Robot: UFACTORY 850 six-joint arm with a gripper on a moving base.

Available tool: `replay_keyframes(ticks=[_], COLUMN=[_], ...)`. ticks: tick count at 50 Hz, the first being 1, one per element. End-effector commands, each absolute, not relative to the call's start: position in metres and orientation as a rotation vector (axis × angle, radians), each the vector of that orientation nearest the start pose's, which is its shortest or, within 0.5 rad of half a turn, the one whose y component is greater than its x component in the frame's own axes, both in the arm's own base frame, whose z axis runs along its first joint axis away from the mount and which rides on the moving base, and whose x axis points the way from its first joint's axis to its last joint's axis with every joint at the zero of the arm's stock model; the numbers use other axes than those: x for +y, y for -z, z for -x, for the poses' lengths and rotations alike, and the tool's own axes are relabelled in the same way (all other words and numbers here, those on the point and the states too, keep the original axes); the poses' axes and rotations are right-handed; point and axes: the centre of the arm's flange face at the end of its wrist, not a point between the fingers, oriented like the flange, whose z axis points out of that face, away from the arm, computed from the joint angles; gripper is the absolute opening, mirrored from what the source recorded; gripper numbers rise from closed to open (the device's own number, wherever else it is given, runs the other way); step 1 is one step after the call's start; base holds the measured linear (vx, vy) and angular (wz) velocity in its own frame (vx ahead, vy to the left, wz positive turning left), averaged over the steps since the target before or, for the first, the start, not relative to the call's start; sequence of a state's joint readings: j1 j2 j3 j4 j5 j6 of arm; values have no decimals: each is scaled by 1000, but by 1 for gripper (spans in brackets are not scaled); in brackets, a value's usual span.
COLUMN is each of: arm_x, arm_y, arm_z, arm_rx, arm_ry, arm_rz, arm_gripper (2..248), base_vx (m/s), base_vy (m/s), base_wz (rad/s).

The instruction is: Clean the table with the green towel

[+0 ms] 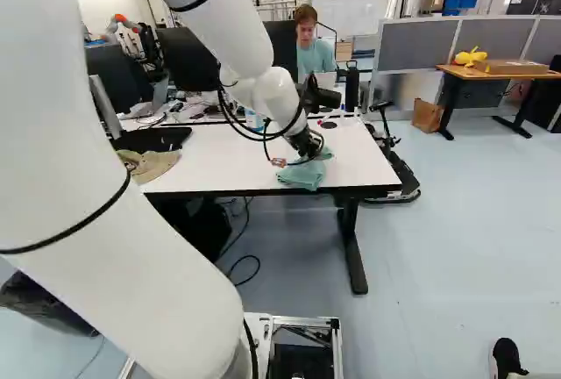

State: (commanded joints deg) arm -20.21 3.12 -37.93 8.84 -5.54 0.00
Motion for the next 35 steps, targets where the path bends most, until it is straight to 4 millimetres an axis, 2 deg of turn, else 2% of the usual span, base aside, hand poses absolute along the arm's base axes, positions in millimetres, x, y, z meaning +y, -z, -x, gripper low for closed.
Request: replay_keyframes(ticks=[35], arm_x=[-106], arm_y=[-455], arm_z=[-360], arm_rx=[657], arm_ry=[979], arm_rz=[2942], arm_gripper=[42], base_vx=[0], base_vy=[0], base_wz=[0])
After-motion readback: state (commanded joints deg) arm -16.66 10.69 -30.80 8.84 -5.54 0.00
